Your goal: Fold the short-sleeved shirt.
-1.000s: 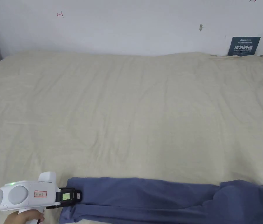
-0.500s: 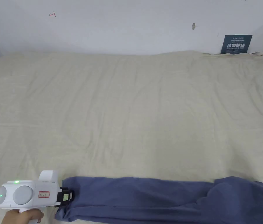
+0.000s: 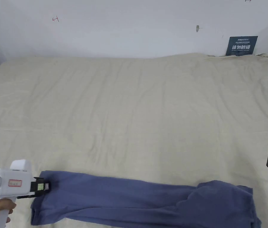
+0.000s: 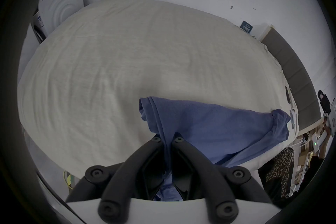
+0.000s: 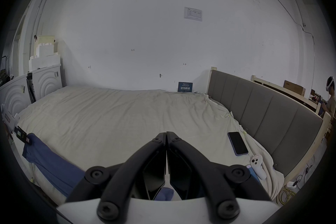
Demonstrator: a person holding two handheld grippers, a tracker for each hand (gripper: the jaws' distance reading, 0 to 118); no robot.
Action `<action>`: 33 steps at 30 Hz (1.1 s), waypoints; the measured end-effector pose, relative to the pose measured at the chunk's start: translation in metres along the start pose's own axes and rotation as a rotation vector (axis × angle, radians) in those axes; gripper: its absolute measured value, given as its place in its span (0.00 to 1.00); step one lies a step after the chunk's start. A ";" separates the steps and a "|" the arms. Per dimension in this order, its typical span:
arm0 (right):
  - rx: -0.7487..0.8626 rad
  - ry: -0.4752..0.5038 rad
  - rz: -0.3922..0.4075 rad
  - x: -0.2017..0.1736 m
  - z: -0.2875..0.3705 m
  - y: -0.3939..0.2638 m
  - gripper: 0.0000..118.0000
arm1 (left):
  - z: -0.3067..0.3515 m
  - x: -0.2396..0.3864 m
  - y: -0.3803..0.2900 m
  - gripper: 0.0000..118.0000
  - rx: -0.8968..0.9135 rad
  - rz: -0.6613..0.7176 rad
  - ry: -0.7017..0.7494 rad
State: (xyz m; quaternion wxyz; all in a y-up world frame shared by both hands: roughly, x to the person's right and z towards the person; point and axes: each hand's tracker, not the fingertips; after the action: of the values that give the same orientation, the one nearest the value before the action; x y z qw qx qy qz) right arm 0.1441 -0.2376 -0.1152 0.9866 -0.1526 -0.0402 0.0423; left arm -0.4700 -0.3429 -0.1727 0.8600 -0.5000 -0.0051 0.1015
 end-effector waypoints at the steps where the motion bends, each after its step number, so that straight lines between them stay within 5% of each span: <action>1: -0.001 0.002 -0.001 0.000 0.000 0.000 0.00 | 0.003 -0.002 0.000 0.01 -0.008 -0.002 0.017; 8: 0.000 0.003 -0.008 0.006 0.004 -0.004 0.00 | 0.015 0.029 0.002 0.01 -0.054 0.029 0.036; 18: 0.005 -0.003 -0.013 0.021 0.012 -0.008 0.00 | 0.027 0.146 0.017 0.01 -0.100 -0.102 -0.216; 33: -0.002 -0.040 -0.027 0.044 0.024 -0.016 0.00 | -0.097 0.265 -0.003 0.01 -0.272 -0.187 -0.275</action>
State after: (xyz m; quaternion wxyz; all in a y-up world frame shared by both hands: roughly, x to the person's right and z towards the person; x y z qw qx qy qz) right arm 0.1868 -0.2415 -0.0845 0.9859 -0.1523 -0.0618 0.0321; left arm -0.1996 -0.3803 -0.2430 0.7814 -0.5904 -0.1825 0.0870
